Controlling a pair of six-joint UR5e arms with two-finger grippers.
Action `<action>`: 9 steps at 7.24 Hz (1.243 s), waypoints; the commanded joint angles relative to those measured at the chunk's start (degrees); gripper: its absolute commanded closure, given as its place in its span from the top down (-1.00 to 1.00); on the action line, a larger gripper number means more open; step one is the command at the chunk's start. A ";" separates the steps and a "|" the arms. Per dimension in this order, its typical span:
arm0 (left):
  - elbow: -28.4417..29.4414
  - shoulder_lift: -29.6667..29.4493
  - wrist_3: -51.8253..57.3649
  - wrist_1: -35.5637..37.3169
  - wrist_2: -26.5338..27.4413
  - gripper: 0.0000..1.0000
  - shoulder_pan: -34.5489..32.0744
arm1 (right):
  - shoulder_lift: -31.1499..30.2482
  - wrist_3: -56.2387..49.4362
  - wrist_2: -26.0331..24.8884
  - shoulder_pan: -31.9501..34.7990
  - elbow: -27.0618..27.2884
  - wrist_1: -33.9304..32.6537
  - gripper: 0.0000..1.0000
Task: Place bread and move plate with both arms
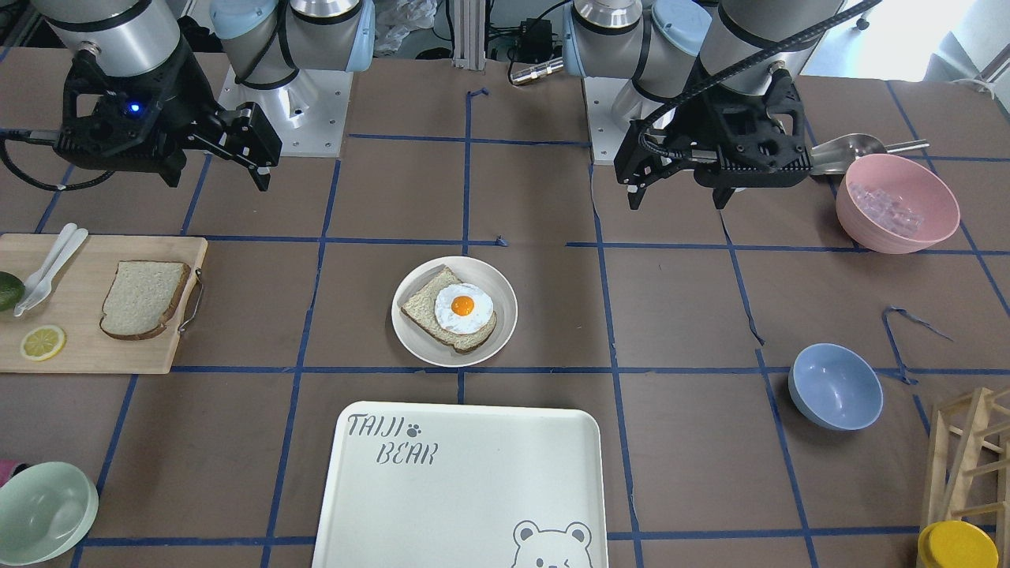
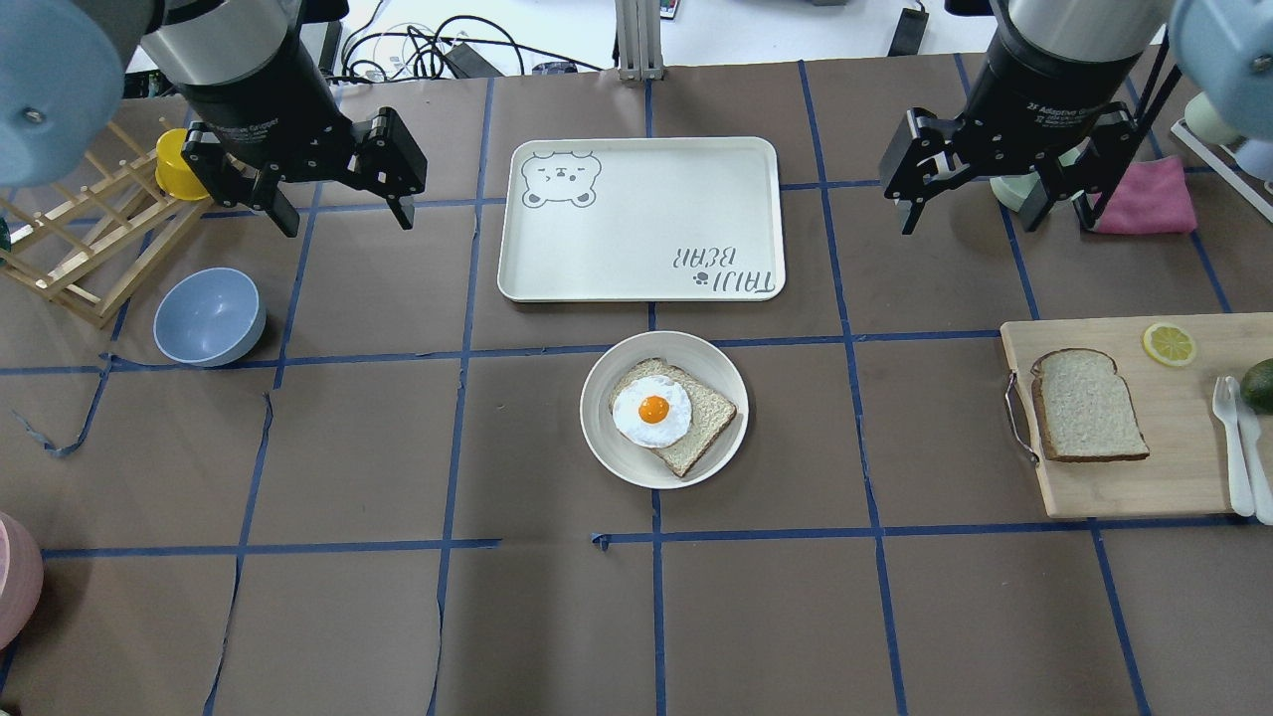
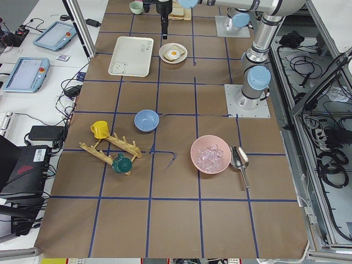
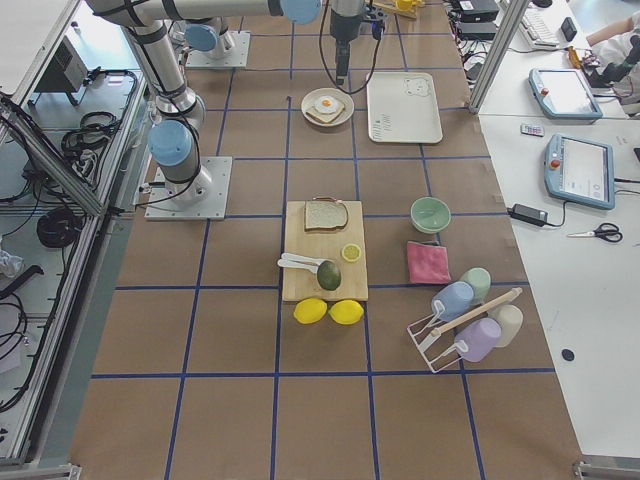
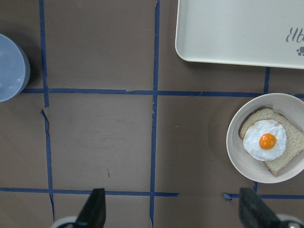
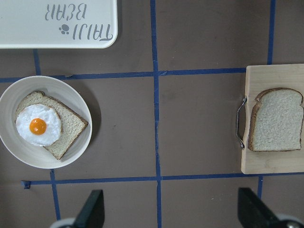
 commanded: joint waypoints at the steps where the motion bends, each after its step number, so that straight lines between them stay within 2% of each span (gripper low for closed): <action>1: 0.00 0.00 0.03 0.02 0.00 1.00 0.00 | 0.10 -0.03 -0.59 -0.07 0.04 0.14 1.00; 9: 0.00 0.00 0.12 0.20 0.09 1.00 0.09 | -0.08 -0.12 0.02 0.02 0.04 0.58 1.00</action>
